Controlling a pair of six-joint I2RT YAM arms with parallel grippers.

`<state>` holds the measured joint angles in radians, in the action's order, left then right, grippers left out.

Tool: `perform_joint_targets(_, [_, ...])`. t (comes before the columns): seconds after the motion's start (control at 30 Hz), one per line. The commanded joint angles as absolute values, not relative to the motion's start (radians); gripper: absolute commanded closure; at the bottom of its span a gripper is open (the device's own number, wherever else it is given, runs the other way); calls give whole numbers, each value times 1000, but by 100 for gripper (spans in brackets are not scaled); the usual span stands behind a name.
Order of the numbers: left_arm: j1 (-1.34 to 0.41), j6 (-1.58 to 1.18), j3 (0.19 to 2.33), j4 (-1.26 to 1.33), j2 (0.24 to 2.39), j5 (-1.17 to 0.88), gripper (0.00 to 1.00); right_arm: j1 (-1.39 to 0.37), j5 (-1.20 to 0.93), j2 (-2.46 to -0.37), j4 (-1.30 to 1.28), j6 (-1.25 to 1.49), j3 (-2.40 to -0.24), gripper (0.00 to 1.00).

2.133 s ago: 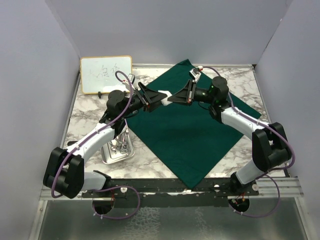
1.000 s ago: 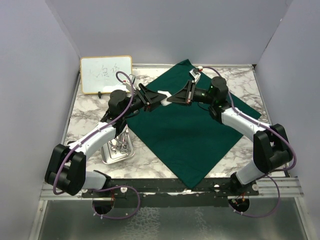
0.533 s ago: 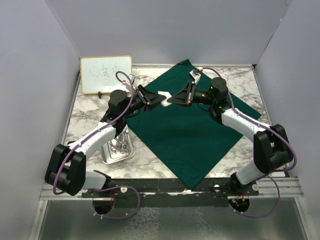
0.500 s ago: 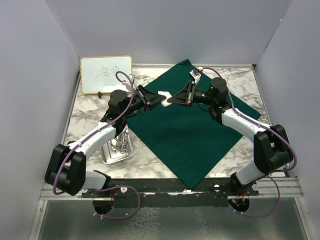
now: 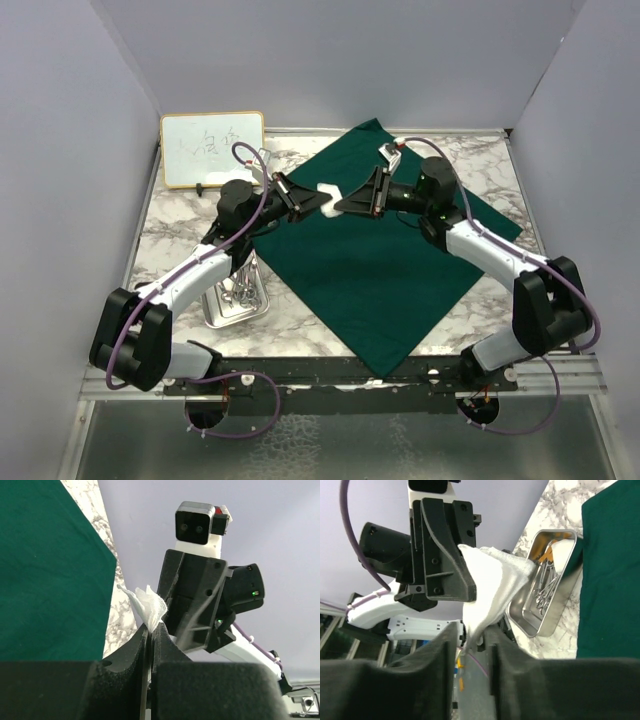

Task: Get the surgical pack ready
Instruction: Place the medical item in the container.

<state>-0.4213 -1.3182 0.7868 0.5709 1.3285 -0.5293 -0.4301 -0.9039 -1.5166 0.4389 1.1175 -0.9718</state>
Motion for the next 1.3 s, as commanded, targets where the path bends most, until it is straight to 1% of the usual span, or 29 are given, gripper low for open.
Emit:
perform_joint_targets(0.0, [-423, -1262, 782, 547, 1311, -510, 100, -437, -848, -1448, 309, 987, -991, 61])
perform_joint_targets(0.07, [-422, -1200, 775, 502, 1292, -508, 100, -436, -819, -1427, 237, 924, -1009, 56])
perform_joint_targets(0.13, [-418, -1125, 777, 420, 1265, -501, 100, -434, -772, -1395, 157, 846, -1024, 53])
perform_joint_targets(0.33, [-405, -834, 821, -22, 1147, -383, 100, -378, -611, -1233, -42, 615, -1059, 45])
perform_joint_targets(0.4, [-393, -755, 826, -152, 1094, -329, 100, -376, -544, -1192, -122, 523, -1091, 44])
perform_joint_targets(0.53, [-349, -629, 823, -418, 977, -182, 100, -376, -400, -1114, -219, 395, -1113, 37])
perform_joint_targets(0.6, [-312, -582, 811, -519, 917, -110, 100, -375, -340, -1081, -233, 359, -1108, 33])
perform_joint_targets(0.7, [-242, -552, 791, -608, 858, -29, 100, -376, -285, -1053, -240, 321, -1103, 31])
perform_joint_targets(0.8, [-188, -564, 803, -602, 881, -33, 100, -375, -265, -1047, -246, 291, -1099, 30])
perform_joint_targets(0.87, [-109, -597, 793, -607, 913, -37, 100, -376, -243, -1047, -267, 277, -1103, 30])
perform_joint_targets(0.9, [-65, -614, 775, -581, 921, -74, 100, -376, -231, -1042, -278, 272, -1103, 30])
perform_joint_targets(0.97, [3, -667, 711, -460, 920, -190, 100, -376, -216, -1026, -271, 266, -1085, 30])
perform_joint_targets(1.0, [24, -702, 670, -384, 917, -214, 100, -376, -214, -1019, -263, 263, -1074, 30])
perform_joint_targets(1.17, [51, -865, 521, -67, 968, -236, 100, -376, -210, -998, -260, 262, -1064, 30])
perform_joint_targets(1.27, [51, -889, 487, 45, 1047, -234, 100, -375, -212, -988, -250, 262, -1055, 30])
